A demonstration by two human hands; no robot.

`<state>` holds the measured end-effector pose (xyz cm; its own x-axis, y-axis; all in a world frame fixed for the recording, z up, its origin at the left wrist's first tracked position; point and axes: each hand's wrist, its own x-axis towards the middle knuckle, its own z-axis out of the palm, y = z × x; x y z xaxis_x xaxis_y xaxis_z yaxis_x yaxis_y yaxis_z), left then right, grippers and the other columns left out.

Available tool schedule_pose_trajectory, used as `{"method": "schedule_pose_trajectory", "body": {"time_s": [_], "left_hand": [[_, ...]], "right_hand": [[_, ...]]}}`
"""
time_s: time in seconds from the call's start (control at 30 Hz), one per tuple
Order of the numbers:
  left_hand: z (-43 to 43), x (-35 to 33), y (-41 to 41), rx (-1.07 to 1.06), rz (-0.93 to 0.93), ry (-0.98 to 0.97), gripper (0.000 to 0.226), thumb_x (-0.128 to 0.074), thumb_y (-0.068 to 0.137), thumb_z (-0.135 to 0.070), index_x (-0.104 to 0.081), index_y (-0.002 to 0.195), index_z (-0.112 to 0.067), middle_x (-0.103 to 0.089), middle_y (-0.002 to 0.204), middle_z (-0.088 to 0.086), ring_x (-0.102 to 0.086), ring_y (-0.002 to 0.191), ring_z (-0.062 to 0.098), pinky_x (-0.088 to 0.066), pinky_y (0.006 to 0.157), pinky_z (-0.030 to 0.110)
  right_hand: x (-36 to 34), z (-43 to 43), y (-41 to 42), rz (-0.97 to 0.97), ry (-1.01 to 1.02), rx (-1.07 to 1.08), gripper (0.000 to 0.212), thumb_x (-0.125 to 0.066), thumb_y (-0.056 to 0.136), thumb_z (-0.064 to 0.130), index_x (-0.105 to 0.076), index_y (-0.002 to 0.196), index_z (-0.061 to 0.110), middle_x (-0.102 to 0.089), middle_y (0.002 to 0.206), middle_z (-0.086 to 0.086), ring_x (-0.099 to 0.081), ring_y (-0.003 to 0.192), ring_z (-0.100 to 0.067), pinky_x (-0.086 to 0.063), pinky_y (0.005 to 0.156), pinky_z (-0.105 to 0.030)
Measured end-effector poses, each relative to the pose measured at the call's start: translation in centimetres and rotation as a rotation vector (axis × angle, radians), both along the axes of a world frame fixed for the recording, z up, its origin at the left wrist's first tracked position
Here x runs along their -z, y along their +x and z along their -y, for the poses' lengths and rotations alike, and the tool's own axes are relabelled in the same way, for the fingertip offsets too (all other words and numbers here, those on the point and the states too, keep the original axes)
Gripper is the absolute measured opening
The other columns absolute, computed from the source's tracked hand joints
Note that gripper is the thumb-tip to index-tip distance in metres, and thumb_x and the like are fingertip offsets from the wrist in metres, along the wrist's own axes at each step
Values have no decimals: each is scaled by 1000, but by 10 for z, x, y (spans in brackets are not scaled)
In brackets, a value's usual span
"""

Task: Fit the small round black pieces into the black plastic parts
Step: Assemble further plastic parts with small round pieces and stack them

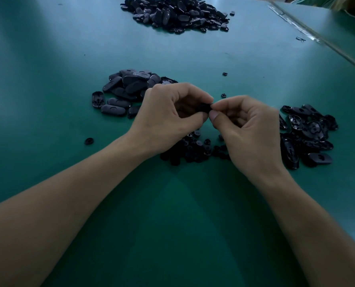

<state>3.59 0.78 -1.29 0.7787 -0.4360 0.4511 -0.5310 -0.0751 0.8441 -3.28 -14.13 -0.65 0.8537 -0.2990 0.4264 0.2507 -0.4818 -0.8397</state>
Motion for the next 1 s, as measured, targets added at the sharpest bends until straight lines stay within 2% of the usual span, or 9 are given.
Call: {"method": "schedule_pose_trajectory", "body": {"time_s": [0.2,0.37,0.47,0.57,0.67,0.77,0.87,1.0], "left_hand": [[0,-1,-2,-4,14,13,24,-74,82,2,-73,98,-16,-77,90,1,-75,83,14,-61,80,33],[-1,-2,0,-9,-27,-7,16,-73,85,0,-73,100,-6,-76,91,7,-74,84,22,-61,82,37],[-1,-3,0,-1,-61,-27,16,-74,86,1,-71,101,-4,-75,90,10,-73,86,24,-60,81,34],[-1,-4,0,6,-75,-31,17,-74,86,1,-70,100,-8,-74,89,9,-72,82,18,-58,78,28],[-1,-5,0,23,-108,-35,21,-74,85,3,-69,100,-11,-74,88,7,-69,78,14,-58,77,28],[-2,-5,-1,43,-147,-38,27,-75,84,3,-68,102,-15,-75,84,3,-70,75,13,-58,77,30],[-4,-5,0,53,-175,-45,32,-75,84,2,-67,105,-20,-76,84,4,-70,75,13,-58,78,30],[-5,-4,1,57,-194,-56,32,-77,83,0,-67,105,-20,-77,84,1,-71,74,12,-59,75,25]], "right_hand": [[0,-1,-1,6,-12,11,24,-75,84,10,-70,82,34,-73,77,13,-70,72,-5,-55,71,-25],[0,-3,-2,20,-6,6,22,-75,86,10,-75,90,32,-75,83,12,-69,76,-5,-52,72,-22],[-1,-4,-2,32,-19,-8,23,-74,86,10,-75,96,31,-73,89,10,-69,80,-6,-52,74,-21],[-1,-5,-3,33,-37,-17,22,-74,86,9,-75,97,28,-71,91,10,-68,84,-8,-53,74,-21],[-2,-4,-4,42,-92,6,25,-75,86,12,-73,94,36,-68,93,11,-65,82,-5,-48,67,-16],[-4,-1,-3,0,-84,12,33,-73,86,13,-66,96,44,-69,95,13,-67,82,-3,-53,72,-21],[-3,2,-2,-56,-11,-33,25,-73,87,10,-70,99,32,-73,90,14,-70,86,-2,-56,84,-23],[-5,5,-2,-82,32,-65,19,-74,87,9,-71,91,27,-74,83,12,-71,80,-2,-56,78,-20]]}}
